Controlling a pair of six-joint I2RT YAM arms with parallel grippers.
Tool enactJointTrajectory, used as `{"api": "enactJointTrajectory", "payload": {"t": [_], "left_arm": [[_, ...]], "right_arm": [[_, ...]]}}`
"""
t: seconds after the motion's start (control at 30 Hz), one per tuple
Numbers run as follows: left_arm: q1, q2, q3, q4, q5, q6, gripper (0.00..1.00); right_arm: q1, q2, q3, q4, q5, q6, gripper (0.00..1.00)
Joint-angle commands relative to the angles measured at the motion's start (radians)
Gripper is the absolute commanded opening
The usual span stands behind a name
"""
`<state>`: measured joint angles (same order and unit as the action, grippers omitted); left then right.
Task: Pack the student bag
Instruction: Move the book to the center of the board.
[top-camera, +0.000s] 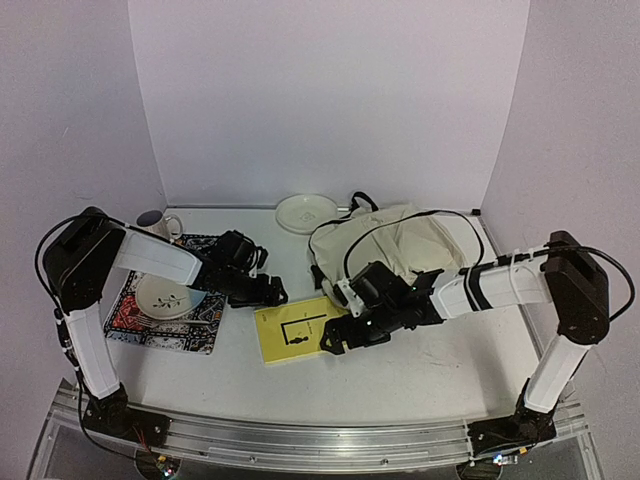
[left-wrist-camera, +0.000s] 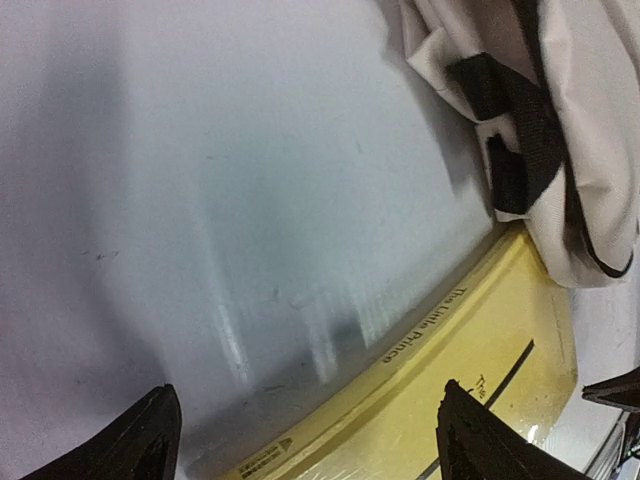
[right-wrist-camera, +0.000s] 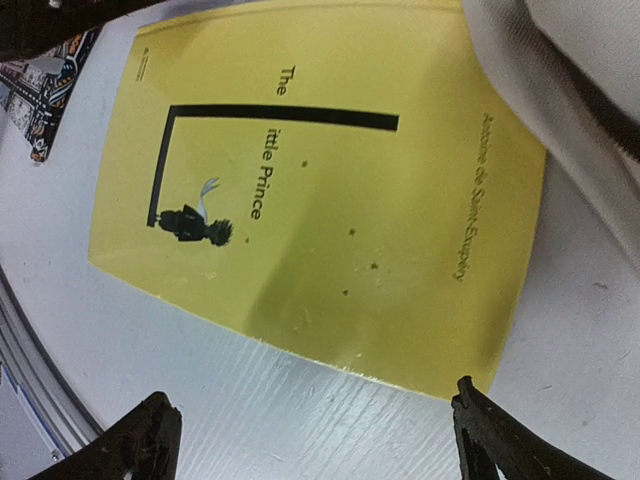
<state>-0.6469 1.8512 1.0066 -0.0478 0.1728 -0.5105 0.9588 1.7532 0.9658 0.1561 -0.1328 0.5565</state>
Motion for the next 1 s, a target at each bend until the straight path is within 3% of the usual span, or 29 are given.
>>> {"api": "enactJointTrajectory", "payload": {"t": [0.0, 0.4, 0.77, 0.97], "left_arm": [[0.000, 0.024, 0.051, -0.049, 0.110, 0.064, 0.90], [-0.050, -0.104, -0.112, -0.047, 0.235, -0.039, 0.88], [-0.076, -0.367, -0.385, 0.088, 0.239, -0.333, 0.87], [-0.077, -0.450, -0.430, 0.093, 0.143, -0.437, 0.86]], "right_arm": [[0.021, 0.039, -0.020, -0.056, -0.034, 0.075, 0.94], [0.016, 0.177, 0.132, -0.082, 0.023, 0.038, 0.96], [-0.014, 0.314, 0.392, -0.091, 0.024, -0.064, 0.96], [-0.014, 0.255, 0.333, -0.104, -0.006, 0.008, 0.96]]}}
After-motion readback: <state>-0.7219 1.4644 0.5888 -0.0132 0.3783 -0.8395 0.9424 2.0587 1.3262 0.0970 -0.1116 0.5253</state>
